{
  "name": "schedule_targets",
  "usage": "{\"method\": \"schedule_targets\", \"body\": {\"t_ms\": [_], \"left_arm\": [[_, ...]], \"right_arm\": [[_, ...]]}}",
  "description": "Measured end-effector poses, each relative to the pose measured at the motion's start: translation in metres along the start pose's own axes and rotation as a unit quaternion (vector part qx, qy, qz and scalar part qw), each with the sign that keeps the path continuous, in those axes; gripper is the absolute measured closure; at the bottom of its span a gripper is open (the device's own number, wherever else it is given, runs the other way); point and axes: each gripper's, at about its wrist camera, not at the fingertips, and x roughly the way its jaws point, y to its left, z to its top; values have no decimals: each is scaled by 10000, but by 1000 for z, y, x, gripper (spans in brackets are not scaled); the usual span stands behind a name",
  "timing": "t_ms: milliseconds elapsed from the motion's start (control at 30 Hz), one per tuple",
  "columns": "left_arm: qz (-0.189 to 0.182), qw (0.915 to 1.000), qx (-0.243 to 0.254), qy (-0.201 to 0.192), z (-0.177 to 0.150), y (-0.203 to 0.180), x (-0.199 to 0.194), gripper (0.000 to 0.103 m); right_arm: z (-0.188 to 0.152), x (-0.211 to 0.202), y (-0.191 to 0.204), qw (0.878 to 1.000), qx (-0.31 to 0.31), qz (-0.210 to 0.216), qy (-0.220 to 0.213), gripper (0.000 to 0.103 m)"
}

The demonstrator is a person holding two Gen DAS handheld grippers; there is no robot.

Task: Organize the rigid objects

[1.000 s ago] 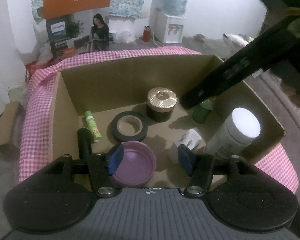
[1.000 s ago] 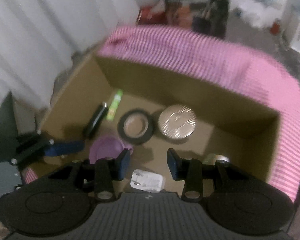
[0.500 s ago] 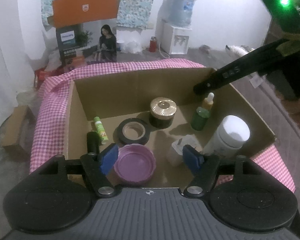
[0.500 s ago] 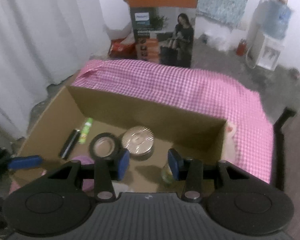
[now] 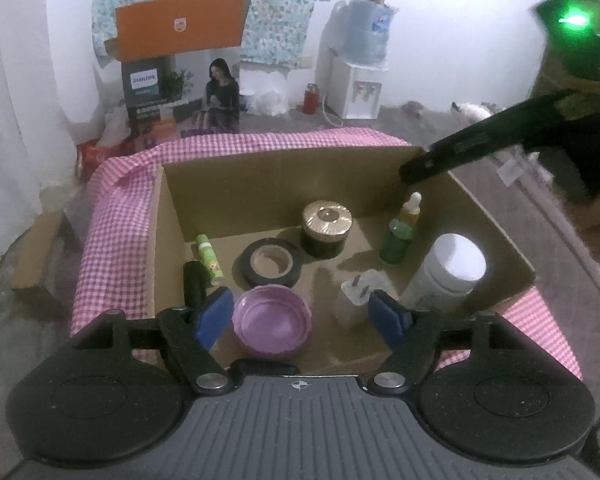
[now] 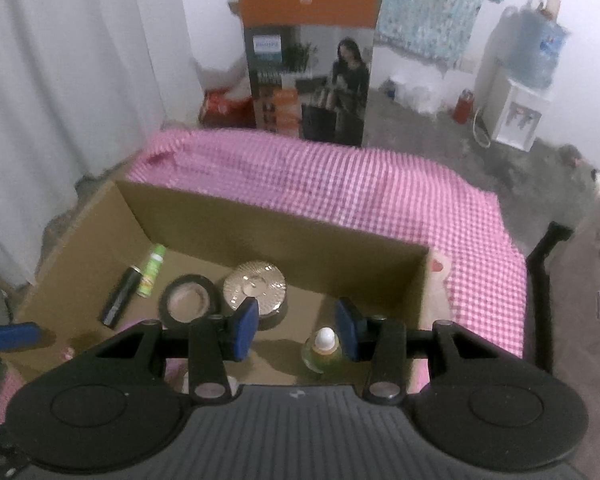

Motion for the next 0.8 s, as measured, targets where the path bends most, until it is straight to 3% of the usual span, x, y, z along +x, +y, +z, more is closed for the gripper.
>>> {"method": "schedule_targets", "body": {"t_ms": [133,333,500,600,800], "left_arm": [[-53,9999,-8,-113,-3,0,-12,22],[-176,9997,9,-197,-11,-4,-31,8],[-162,9995,89,-258,-23,-14,-44,0],[-56,9996,96,-253,-30,-19,-49,0],[444,9989,102,-145,-36,-24,-53,0]], "right_arm": [[-15,-54,-8,9984,242,259,-448,57],[-58,-157,-22,9905,452,231,-1278,44],[-105,-222,-22,9854,463,-123,-1637,21],[-130,-231,-18,9836,684,-147,-1661,4],[-170,-200,-1,9813,1186,199,-1505,2]]}}
